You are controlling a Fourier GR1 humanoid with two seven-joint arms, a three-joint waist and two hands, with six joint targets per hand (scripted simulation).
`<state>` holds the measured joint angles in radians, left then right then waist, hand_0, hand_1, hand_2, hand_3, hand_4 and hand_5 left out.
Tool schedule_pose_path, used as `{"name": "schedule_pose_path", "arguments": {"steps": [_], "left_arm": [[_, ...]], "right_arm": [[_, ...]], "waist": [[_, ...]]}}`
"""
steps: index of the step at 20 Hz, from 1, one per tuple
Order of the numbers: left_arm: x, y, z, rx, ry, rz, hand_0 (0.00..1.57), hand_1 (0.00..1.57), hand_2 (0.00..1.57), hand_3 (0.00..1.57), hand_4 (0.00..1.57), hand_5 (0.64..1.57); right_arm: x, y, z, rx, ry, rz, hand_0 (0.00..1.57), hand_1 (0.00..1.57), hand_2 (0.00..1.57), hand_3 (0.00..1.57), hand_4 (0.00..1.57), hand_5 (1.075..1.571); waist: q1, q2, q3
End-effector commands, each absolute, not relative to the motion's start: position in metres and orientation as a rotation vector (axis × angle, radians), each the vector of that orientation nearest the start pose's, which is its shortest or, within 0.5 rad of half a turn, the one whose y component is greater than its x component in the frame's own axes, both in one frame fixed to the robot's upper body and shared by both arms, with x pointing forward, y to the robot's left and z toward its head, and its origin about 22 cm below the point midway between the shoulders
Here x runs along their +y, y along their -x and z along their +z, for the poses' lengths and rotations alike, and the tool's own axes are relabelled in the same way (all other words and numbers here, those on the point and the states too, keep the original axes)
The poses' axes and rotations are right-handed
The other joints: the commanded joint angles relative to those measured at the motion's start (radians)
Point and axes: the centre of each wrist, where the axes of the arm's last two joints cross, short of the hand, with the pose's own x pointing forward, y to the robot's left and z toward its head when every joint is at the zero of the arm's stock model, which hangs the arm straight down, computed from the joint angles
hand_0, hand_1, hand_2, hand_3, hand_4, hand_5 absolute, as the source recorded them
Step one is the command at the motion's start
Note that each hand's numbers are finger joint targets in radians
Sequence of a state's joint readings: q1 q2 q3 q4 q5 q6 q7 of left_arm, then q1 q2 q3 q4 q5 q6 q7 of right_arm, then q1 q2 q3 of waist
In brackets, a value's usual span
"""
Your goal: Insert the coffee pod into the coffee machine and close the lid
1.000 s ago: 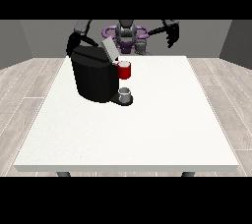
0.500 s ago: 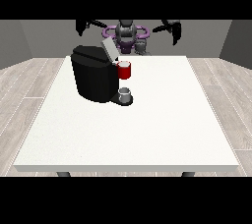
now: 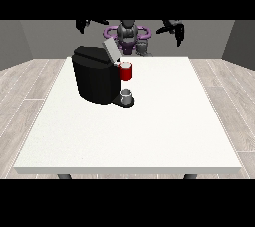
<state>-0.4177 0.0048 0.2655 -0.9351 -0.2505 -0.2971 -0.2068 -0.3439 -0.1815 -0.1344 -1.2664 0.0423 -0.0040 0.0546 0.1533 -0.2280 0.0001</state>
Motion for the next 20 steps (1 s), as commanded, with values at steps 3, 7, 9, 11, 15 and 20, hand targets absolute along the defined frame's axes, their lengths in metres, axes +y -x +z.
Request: {"name": "schedule_pose_path", "arguments": {"steps": [3,7,9,11,15,20], "left_arm": [[0.217,-0.325,-0.027,-1.546,0.134,-0.288,0.00,0.00,0.00,0.00,0.35,1.571],[0.227,-0.331,-0.005,-1.618,0.135,-0.299,0.00,0.00,0.00,0.00,0.26,1.571],[0.253,-0.316,-0.009,-1.612,0.110,-0.307,0.00,0.00,0.00,0.00,0.35,1.571],[0.223,-0.323,0.008,-1.632,0.120,-0.279,0.00,0.00,0.00,0.00,0.35,1.571],[0.254,-0.314,0.019,-1.654,0.111,-0.306,0.00,0.00,0.00,0.00,0.36,1.571],[0.247,-0.309,0.020,-1.689,0.049,-0.269,0.00,0.00,0.00,0.00,0.38,1.571]], "right_arm": [[-0.271,-0.350,0.049,-1.568,0.127,0.027,0.00,0.00,0.00,0.00,0.00,1.571],[-0.281,-0.357,0.052,-1.573,0.078,-0.032,0.00,0.00,0.00,0.00,0.13,1.571],[-0.273,-0.358,0.052,-1.502,0.071,-0.016,0.00,0.00,0.00,0.00,0.18,1.571],[-0.271,-0.368,0.061,-1.527,0.049,-0.001,0.00,0.00,0.00,0.00,0.15,1.571],[-0.256,-0.379,0.069,-1.545,0.084,0.031,0.00,0.00,0.00,0.00,0.00,1.571],[-0.236,-0.388,0.079,-1.561,0.023,0.100,0.00,0.00,0.00,0.00,0.00,1.571]], "waist": [[0.028,0.088,0.0003],[0.048,0.168,0.0003],[0.039,0.137,0.0001],[0.024,0.170,0.0001],[0.036,0.208,0.0000],[0.007,0.248,0.0000]]}}
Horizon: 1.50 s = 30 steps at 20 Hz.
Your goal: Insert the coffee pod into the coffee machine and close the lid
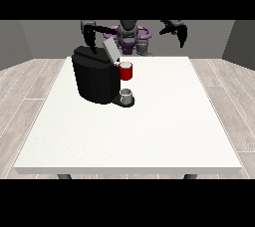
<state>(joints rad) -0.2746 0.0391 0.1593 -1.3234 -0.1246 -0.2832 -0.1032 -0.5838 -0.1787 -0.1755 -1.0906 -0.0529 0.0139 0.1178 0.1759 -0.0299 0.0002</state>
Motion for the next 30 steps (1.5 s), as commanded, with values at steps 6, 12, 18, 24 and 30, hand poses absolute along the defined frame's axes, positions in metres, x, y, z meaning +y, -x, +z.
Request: {"name": "schedule_pose_path", "arguments": {"steps": [6,12,18,24,30], "left_arm": [[0.249,-0.307,0.032,-1.734,0.017,-0.304,0.00,0.00,0.00,0.00,0.31,1.571],[0.278,-0.293,0.011,-1.685,-0.012,-0.272,0.00,0.00,0.00,0.00,0.35,1.571],[0.255,-0.287,0.020,-1.697,0.022,-0.344,0.00,0.00,0.00,0.00,0.38,1.571],[0.263,-0.303,0.026,-1.701,0.000,-0.295,0.00,0.00,0.00,0.00,0.36,1.571],[0.267,-0.304,0.032,-1.714,0.022,-0.332,0.00,0.00,0.00,0.00,0.36,1.571]], "right_arm": [[-0.212,-0.397,0.083,-1.632,0.029,0.139,0.00,0.00,0.00,0.00,0.00,1.571],[-0.205,-0.406,0.109,-1.616,0.017,0.202,0.00,0.00,0.00,0.00,0.13,1.571],[-0.217,-0.415,0.118,-1.671,0.056,0.259,0.00,0.00,0.00,0.00,0.16,1.571],[-0.175,-0.415,0.137,-1.711,0.049,0.359,0.00,0.00,0.00,0.00,0.00,1.571],[-0.168,-0.414,0.142,-1.737,0.071,0.386,0.00,0.00,0.00,0.00,0.00,1.571]], "waist": [[-0.005,0.098,-0.0002],[-0.030,0.088,-0.0005],[0.024,0.109,-0.0002],[0.013,0.117,-0.0004],[0.073,0.130,-0.0003]]}}
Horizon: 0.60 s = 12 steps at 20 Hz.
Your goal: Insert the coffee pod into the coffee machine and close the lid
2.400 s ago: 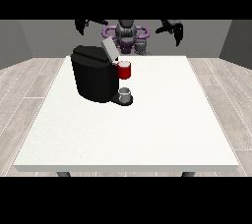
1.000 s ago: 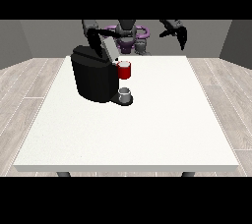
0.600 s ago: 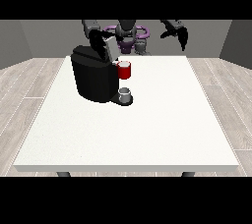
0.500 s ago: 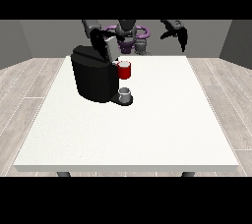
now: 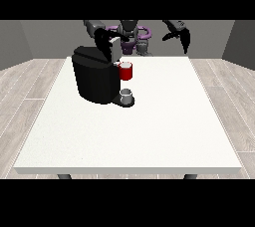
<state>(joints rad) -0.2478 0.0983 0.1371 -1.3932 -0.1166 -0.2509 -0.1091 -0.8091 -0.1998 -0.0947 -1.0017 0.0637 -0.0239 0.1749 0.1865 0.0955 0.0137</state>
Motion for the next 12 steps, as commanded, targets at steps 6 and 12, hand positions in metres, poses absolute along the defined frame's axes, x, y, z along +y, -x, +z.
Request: {"name": "schedule_pose_path", "arguments": {"steps": [6,12], "left_arm": [[0.240,-0.320,0.047,-1.729,0.073,-0.373,0.00,0.00,0.00,0.00,0.44,1.571],[0.233,-0.323,0.053,-1.788,0.137,-0.411,0.00,0.00,0.00,0.00,0.42,1.571]], "right_arm": [[-0.154,-0.421,0.196,-1.805,0.170,0.433,0.00,0.00,0.00,0.00,0.22,1.571],[-0.170,-0.421,0.219,-1.811,0.224,0.383,0.00,0.00,0.00,0.00,0.10,1.571]], "waist": [[0.121,0.032,-0.0138],[0.186,0.072,-0.0137]]}}
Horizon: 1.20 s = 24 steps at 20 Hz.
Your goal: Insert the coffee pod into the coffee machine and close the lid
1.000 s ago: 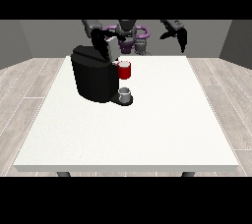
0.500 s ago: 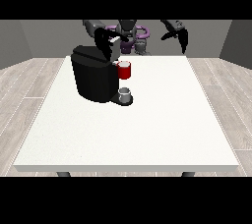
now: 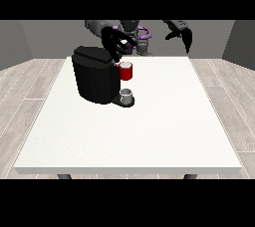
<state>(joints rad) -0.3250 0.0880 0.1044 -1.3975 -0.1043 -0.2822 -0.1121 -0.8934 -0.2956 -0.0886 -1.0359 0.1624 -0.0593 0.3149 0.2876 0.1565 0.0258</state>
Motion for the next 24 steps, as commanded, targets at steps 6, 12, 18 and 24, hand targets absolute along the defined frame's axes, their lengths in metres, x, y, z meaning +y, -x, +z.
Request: {"name": "schedule_pose_path", "arguments": {"steps": [6,12,18,24], "left_arm": [[0.226,-0.330,0.064,-1.835,0.149,-0.445,0.00,0.00,0.00,0.00,0.40,1.571],[0.203,-0.340,0.077,-1.852,0.229,-0.513,0.00,0.00,0.00,0.00,0.25,1.571],[0.186,-0.346,0.088,-1.897,0.271,-0.566,0.00,0.00,0.00,0.00,0.33,1.571],[0.180,-0.347,0.118,-1.953,0.287,-0.624,0.00,0.00,0.00,0.00,0.35,1.571]], "right_arm": [[-0.182,-0.412,0.246,-1.850,0.327,0.387,0.00,0.00,0.00,0.00,0.05,1.571],[-0.187,-0.407,0.285,-1.891,0.360,0.375,0.00,0.00,0.00,0.00,0.00,1.571],[-0.194,-0.399,0.304,-1.931,0.395,0.306,0.00,0.00,0.00,0.00,0.00,1.571],[-0.190,-0.414,0.307,-2.000,0.331,0.302,0.00,0.00,0.00,0.00,0.05,1.571]], "waist": [[0.156,0.069,-0.0251],[0.236,0.124,-0.0250],[0.300,0.181,-0.0254],[0.299,0.231,-0.0259]]}}
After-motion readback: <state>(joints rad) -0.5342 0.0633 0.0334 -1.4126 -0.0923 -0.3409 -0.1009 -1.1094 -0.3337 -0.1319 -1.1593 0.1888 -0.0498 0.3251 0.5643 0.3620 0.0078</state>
